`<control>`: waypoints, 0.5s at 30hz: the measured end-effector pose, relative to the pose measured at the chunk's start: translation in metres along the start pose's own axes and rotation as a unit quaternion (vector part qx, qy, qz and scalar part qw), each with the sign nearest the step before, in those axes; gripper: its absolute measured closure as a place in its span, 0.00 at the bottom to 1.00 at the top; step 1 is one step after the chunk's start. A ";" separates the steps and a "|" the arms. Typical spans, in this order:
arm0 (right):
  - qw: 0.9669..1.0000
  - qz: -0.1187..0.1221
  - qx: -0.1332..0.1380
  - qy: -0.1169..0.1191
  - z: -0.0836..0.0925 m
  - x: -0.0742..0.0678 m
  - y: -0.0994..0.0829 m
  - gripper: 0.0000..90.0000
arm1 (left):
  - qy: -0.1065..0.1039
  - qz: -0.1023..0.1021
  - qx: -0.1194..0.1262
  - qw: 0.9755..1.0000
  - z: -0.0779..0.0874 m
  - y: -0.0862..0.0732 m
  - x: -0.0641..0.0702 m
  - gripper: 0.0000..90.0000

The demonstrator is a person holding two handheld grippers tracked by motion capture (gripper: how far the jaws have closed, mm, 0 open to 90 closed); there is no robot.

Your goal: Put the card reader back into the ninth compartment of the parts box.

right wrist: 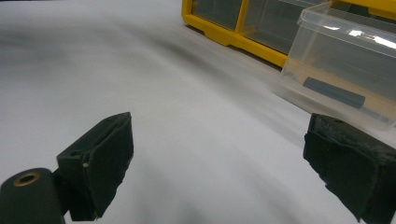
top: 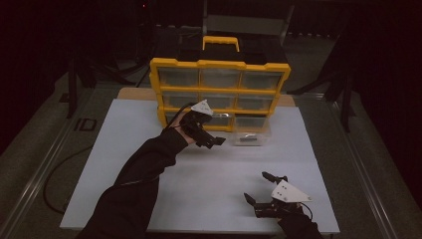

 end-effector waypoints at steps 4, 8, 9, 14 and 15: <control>1.000 0.000 0.000 -0.002 0.000 0.001 0.000 0.10 | 0.011 0.006 0.002 1.000 0.006 -0.010 -0.003 0.00; 1.000 0.000 -0.001 -0.003 0.000 0.001 0.000 0.10 | 0.013 0.007 0.003 1.000 0.013 -0.018 -0.004 0.00; 1.000 0.000 -0.001 -0.004 0.000 0.001 0.000 0.10 | 0.010 0.011 0.005 1.000 0.015 -0.020 -0.003 0.00; 1.000 -0.001 -0.002 -0.005 0.001 0.001 -0.001 0.10 | 0.016 0.009 0.005 1.000 0.021 -0.032 -0.001 0.00; 1.000 -0.001 -0.001 -0.005 0.001 0.001 0.000 0.10 | 0.016 0.010 0.005 1.000 0.023 -0.034 -0.001 0.00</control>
Point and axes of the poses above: each handheld gripper's, and its own axes: z roughly backward along the jaws, y roughly out of its top, x roughly to its right, the point moved 4 cm from there along -z, roughly forward along the jaws, and after that the axes turned 4 degrees about -x, right-handed, at the moved point
